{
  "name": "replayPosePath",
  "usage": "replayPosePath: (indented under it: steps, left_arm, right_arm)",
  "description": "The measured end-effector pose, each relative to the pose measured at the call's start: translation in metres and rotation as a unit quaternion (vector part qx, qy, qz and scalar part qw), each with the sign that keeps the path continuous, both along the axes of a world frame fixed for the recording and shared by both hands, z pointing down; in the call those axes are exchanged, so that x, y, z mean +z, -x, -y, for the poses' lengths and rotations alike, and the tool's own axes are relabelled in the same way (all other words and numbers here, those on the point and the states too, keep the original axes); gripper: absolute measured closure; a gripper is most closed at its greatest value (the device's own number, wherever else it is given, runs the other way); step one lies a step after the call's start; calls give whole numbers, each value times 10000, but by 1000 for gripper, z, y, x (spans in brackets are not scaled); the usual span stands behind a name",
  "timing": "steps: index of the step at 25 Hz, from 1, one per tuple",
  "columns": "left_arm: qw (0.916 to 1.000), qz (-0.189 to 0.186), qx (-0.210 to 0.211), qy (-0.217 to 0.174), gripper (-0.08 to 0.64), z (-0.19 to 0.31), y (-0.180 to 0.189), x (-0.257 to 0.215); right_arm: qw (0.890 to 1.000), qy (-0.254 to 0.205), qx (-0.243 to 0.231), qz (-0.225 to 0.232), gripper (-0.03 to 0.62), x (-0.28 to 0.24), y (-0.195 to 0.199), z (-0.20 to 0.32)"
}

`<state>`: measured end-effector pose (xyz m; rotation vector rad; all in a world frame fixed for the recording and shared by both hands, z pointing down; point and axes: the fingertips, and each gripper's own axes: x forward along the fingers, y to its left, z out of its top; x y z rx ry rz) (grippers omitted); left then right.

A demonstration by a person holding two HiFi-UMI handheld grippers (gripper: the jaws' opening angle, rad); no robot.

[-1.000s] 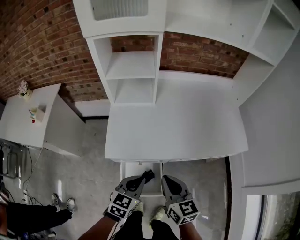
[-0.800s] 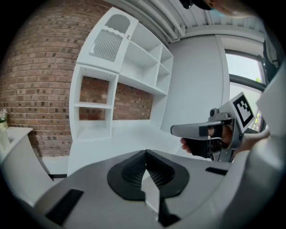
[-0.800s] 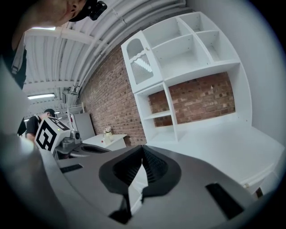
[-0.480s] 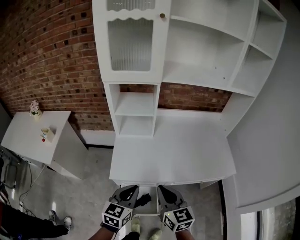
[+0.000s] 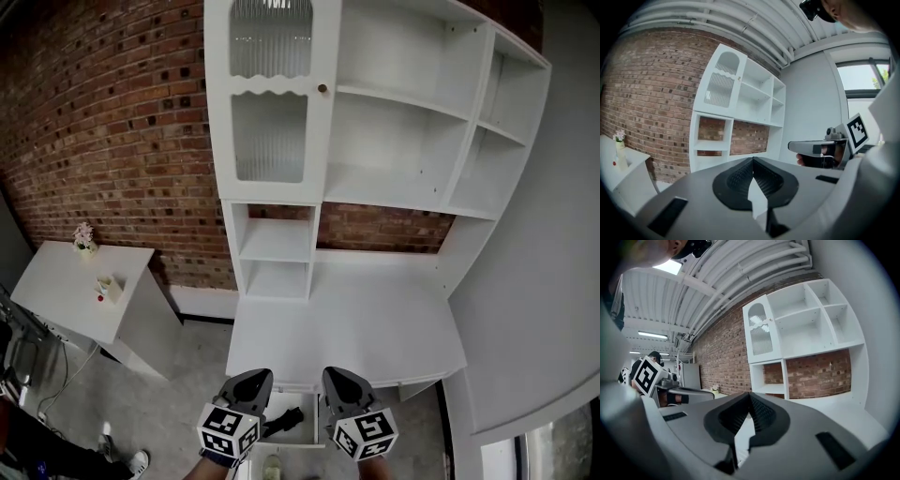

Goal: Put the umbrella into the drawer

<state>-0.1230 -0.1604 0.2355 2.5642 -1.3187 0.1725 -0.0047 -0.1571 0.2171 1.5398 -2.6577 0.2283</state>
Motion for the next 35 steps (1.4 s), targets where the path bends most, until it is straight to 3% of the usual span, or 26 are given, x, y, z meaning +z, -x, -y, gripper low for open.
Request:
replayPosePath:
  steps: [12, 35]
  left_arm:
    - [9977, -140, -348, -557, 554, -1, 20, -66]
    - [9934, -200, -722, -868, 555, 26, 41, -110]
  right_arm:
    - [9985, -536, -87, -90, 589, -62, 0, 3]
    - [9963, -852, 44, -88, 589, -103, -19, 26]
